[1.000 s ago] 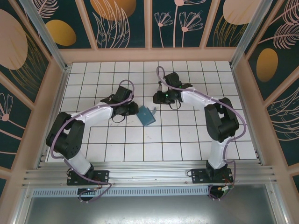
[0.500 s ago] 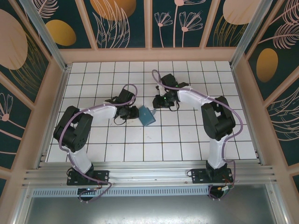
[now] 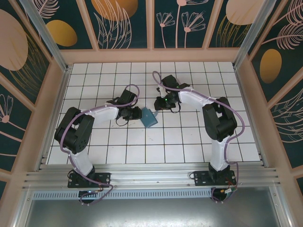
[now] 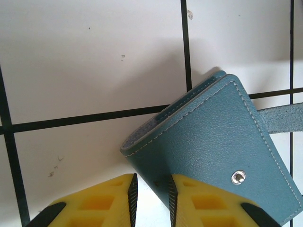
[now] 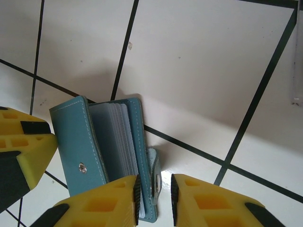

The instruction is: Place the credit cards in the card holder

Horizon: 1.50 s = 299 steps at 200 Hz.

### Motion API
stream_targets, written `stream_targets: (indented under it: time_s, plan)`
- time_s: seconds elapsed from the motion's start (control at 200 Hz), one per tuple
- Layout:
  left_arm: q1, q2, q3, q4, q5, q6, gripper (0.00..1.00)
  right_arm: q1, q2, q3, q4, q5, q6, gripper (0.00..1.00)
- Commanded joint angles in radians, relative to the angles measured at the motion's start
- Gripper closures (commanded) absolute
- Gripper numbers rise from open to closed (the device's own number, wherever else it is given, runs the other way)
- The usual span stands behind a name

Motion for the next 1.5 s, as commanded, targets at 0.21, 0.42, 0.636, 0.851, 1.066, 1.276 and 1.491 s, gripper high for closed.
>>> stream_targets:
  time_s: [0.21,0.42,0.636,0.851,1.066,1.276,1.491]
  plan:
    - [-0.002,0.026,0.022,0.024,0.028,0.013,0.73,0.006,0.022,0.023,-0.022,-0.021,-0.010,0.78]
    - [-0.001,0.031,0.019,0.025,0.030,0.012,0.72,0.006,0.026,0.026,-0.020,-0.019,-0.008,0.83]
    - [-0.002,0.041,0.020,0.032,0.036,0.011,0.72,0.006,0.042,0.038,-0.024,-0.038,-0.014,0.84]
    - [-0.002,0.044,0.020,0.036,0.036,0.013,0.72,0.006,0.044,0.040,-0.023,-0.039,-0.014,0.87]
    - [-0.002,0.041,0.019,0.034,0.035,0.014,0.72,0.006,0.026,0.036,-0.022,-0.048,-0.010,0.99]
    - [-0.003,0.045,0.017,0.049,0.044,0.007,0.73,0.043,-0.009,0.014,0.039,-0.156,0.025,1.00]
    - [-0.003,0.052,0.011,0.066,0.054,-0.001,0.75,0.104,0.032,-0.006,0.073,-0.155,0.045,1.00]
